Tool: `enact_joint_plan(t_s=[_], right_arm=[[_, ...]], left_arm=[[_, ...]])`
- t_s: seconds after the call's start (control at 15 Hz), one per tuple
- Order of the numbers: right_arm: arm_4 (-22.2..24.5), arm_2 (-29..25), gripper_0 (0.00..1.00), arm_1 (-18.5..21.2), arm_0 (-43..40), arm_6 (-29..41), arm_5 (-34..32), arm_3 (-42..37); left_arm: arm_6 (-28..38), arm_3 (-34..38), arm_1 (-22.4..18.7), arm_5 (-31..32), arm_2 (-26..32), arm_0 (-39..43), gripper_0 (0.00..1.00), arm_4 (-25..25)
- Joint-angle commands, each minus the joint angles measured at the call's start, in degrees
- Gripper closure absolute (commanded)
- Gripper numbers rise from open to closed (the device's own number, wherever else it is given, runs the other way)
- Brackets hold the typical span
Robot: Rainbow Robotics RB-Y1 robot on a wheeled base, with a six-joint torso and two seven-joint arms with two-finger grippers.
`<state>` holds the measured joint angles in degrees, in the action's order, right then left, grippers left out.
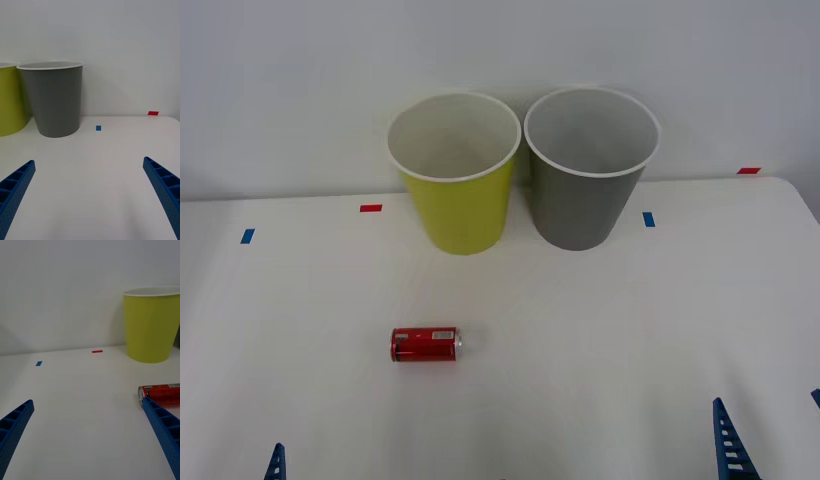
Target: Put cans in the gray bin and PET bottles in the light green bin.
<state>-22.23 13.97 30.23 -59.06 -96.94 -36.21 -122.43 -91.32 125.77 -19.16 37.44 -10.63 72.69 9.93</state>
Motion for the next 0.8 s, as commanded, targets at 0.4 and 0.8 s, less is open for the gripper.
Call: enact_joint_plan(t_s=[0.4,0.8], right_arm=[[-0.01,0.00,0.00,0.00,0.00,0.00,0.00,0.00],[-0.01,0.00,0.00,0.00,0.00,0.00,0.00,0.00]], left_arm=[[0.00,0.00,0.00,0.00,0.00,0.00,0.00,0.00],[0.00,0.00,0.00,0.00,0.00,0.00,0.00,0.00]])
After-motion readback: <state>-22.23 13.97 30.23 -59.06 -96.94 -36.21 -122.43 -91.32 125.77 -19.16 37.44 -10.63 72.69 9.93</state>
